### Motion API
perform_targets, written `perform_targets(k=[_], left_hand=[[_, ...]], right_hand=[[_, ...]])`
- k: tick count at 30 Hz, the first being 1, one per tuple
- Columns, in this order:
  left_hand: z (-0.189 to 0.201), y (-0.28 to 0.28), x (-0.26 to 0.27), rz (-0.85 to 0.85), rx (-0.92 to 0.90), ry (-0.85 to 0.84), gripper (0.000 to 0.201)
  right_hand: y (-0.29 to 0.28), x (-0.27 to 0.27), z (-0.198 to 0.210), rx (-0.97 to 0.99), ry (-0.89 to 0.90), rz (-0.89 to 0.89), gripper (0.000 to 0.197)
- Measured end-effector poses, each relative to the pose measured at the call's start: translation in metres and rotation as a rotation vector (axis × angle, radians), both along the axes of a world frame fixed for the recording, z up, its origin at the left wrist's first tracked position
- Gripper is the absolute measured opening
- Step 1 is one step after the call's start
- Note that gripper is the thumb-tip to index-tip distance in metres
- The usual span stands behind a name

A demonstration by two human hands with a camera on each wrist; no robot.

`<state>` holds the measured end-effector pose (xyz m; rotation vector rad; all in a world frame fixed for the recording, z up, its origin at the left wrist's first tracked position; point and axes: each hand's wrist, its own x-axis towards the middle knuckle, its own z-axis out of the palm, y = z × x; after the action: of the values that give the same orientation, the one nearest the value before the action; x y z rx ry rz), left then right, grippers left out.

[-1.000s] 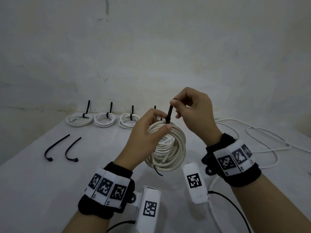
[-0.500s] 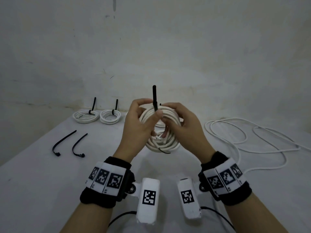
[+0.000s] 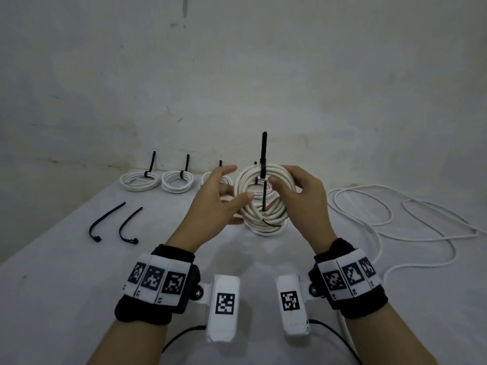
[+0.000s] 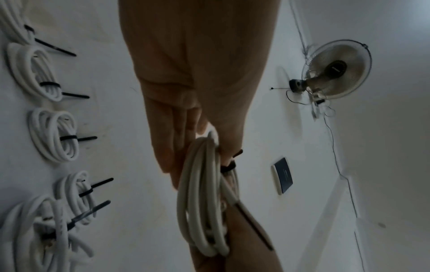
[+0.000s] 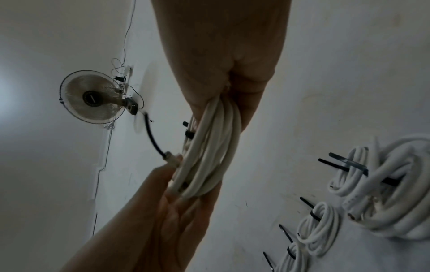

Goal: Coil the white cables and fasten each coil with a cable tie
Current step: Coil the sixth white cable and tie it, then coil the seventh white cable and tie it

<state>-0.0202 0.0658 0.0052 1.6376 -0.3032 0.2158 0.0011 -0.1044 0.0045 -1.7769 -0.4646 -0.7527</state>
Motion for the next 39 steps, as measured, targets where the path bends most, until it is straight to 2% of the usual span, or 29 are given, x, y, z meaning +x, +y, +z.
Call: perform_targets(k=[5,8,10,12,14,17,19,22,24,26,28,30,31,35,39], left_hand=[[-0.01,0.007,0.01,0.094,0.0,0.019,0.029],[-0.017,0.02,0.024,0.133,0.045,0.055,0.026],[-0.023,0.031,0.038,0.164,0.094,0.095,0.026],[-0.029,0.042,0.054,0.191,0.148,0.14,0.024],[-0.037,0.053,0.07,0.216,0.213,0.197,0.021],[-0.052,0.066,0.094,0.251,0.394,0.274,0.017],[-0.061,0.071,0.106,0.268,0.532,0.307,0.017],[-0.071,0.076,0.115,0.279,0.591,0.302,0.021],[-0.071,0.077,0.118,0.275,0.61,0.281,0.031],[-0.068,0.074,0.117,0.251,0.696,0.352,0.058],[-0.063,0.068,0.115,0.222,0.876,0.466,0.088],[-0.061,0.062,0.11,0.192,1.04,0.452,0.091],[-0.062,0.06,0.108,0.17,1.064,0.415,0.089],[-0.071,0.058,0.109,0.164,1.04,0.358,0.093],[-0.067,0.047,0.108,0.216,1.089,0.373,0.096]], right_hand=[[0.01,0.005,-0.017,0.011,0.137,0.079,0.015],[0.008,0.015,-0.035,0.077,0.281,0.106,0.018],[0.004,0.022,-0.046,0.094,0.377,0.123,0.013],[0.0,0.028,-0.057,0.015,0.432,0.134,0.01],[-0.002,0.03,-0.065,-0.12,0.477,0.193,0.017],[-0.001,0.028,-0.068,-0.362,0.498,0.324,0.021],[0.002,0.025,-0.067,-0.446,0.54,0.416,0.026],[0.002,0.027,-0.072,-0.555,0.612,0.495,0.037],[0.0,0.029,-0.076,-0.596,0.638,0.507,0.041],[-0.002,0.031,-0.077,-0.586,0.655,0.523,0.042],[-0.003,0.031,-0.078,-0.591,0.647,0.535,0.042],[-0.003,0.032,-0.079,-0.608,0.637,0.537,0.041],[-0.003,0.032,-0.08,-0.61,0.635,0.54,0.041],[-0.004,0.032,-0.08,-0.626,0.631,0.535,0.04],[-0.001,0.027,-0.074,-0.655,0.614,0.504,0.038]])
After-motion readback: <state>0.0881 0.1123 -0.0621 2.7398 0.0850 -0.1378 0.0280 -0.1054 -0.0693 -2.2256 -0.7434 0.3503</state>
